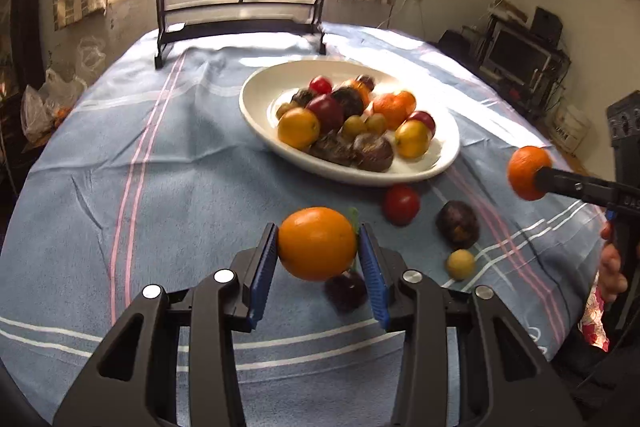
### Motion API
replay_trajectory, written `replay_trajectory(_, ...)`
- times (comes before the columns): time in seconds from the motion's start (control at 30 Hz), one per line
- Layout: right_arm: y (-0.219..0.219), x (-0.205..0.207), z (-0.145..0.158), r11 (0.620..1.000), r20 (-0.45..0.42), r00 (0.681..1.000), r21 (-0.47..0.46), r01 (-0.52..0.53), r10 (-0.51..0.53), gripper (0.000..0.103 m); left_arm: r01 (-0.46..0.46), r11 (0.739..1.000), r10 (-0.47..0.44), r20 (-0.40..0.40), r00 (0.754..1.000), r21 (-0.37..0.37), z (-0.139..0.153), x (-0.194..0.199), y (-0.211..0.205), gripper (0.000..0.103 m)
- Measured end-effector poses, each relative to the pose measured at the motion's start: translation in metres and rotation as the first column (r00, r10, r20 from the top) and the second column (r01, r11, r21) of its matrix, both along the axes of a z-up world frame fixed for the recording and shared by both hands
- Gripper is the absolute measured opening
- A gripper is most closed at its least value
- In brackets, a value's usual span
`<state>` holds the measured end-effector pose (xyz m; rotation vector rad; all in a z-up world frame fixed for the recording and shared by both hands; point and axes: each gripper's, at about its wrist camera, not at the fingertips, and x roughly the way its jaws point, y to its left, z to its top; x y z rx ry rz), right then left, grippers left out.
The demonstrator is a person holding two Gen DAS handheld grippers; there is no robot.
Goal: Organize fruits
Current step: 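Grasp a large orange with the right tool while the left tool grasps a tangerine, then place both held fruits on the white plate and open both tools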
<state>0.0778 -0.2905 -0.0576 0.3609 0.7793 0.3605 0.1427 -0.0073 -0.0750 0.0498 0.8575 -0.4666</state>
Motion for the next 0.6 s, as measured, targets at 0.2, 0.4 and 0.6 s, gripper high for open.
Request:
replay_trajectory(0.2, 0.004, -0.004, -0.005, 0.999, -0.001, 1.000, 0.026, -0.018, 0.018, 0.040, 0.003, 0.998, 0.002, -0.074, 0.997, 0.064, -0.003, -0.003, 0.014, 0.040)
replay_trajectory(0.4, 0.008, -0.003, -0.002, 0.999, 0.014, 1.000, 0.037, -0.023, 0.022, 0.040, -0.036, 0.999, 0.035, -0.015, 0.999, -0.029, 0.021, -0.013, 0.035, 0.040)
replay_trajectory(0.6, 0.007, 0.013, 0.020, 1.000, 0.050, 0.999, 0.012, -0.008, 0.008, 0.040, 0.006, 0.998, -0.002, 0.061, 0.998, -0.065, 0.057, -0.005, 0.014, 0.040)
